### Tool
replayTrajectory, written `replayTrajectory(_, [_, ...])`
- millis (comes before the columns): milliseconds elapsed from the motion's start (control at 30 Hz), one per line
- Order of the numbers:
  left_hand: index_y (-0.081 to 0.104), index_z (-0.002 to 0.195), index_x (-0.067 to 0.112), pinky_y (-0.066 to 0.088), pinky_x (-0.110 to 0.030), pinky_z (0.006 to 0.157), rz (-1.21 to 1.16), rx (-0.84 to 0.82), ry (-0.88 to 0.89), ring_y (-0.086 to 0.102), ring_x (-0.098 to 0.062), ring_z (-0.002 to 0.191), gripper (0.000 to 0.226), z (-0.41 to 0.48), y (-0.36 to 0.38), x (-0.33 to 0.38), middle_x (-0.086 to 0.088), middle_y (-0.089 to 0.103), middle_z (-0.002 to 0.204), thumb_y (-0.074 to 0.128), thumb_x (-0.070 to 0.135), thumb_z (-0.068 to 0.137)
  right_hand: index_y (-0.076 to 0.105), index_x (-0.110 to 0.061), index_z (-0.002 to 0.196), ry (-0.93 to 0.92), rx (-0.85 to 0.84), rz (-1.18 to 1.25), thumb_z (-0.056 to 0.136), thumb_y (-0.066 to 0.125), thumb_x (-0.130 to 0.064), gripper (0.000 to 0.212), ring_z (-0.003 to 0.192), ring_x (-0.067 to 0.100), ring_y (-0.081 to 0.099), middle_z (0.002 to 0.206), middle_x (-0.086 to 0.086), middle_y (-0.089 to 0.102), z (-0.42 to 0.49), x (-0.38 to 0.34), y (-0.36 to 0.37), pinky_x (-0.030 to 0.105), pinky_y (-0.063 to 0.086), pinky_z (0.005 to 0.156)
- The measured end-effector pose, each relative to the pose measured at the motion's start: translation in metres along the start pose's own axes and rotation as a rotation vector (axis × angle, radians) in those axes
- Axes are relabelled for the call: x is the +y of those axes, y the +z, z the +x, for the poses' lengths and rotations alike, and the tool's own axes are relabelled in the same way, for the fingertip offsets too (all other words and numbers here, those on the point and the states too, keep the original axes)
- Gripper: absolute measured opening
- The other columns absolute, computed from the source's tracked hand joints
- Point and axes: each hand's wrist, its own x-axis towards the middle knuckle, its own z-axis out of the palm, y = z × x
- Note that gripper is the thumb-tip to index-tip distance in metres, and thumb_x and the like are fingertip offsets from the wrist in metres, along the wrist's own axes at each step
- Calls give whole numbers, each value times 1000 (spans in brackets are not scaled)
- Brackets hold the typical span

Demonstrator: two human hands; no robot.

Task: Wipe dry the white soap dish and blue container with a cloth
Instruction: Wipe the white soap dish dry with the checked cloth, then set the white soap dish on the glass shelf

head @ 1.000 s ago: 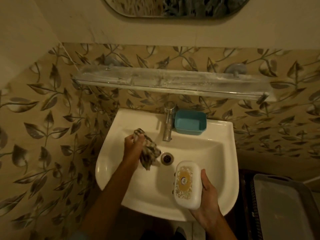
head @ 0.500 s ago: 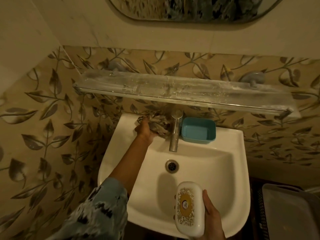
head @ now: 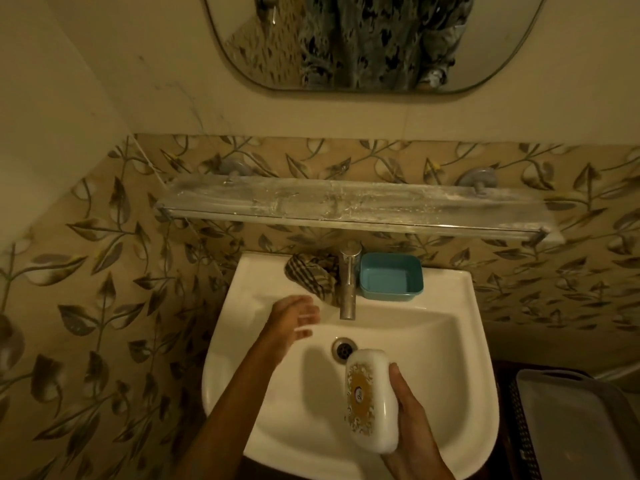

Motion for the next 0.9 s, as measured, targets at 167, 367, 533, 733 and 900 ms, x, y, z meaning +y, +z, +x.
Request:
replayTrajectory(167, [58,117,35,50,-31,73,173,-364,226,64,-22,100,27,-66,-7,1,-3,66,112,49,43,93,60,-32,121,-315,-45,-526,75,64,-57,53,103,20,66,116,3,69,2,-18,23,34,52,85])
replayTrajectory(367, [59,119,31,54,-28,73,284,-401,511,66,-13,97,47,-100,-23,46,3,65,112,64,48,76,49,-42,118,-580,-115,-973,69,78,-44,58,103,3,55,112,-19,56,-5,-56,67,17,47,78])
replayTrajectory(533, [65,94,32,57,-35,77,306,-320,643,68,-17,93,30,-101,-45,74,-5,67,103,74,41,67,44,-36,133,-734,-210,-1208,56,79,-53,86,107,-6,48,121,-17,52,-11,-85,97,9,39,80])
replayTrajectory(733, [59,88,23,53,-22,70,219,-200,846,66,-12,96,25,-89,-59,120,-3,63,102,75,30,70,52,-27,129,-962,-116,-1001,72,78,-31,63,106,1,54,123,-13,53,-24,-127,113,13,52,74])
replayTrajectory(900, [61,97,22,57,-25,76,280,-114,921,62,-12,105,21,-73,-59,160,4,61,111,72,17,80,60,-20,126,-979,-126,-967,78,73,-23,50,107,14,63,125,2,63,-16,-159,126,35,58,84])
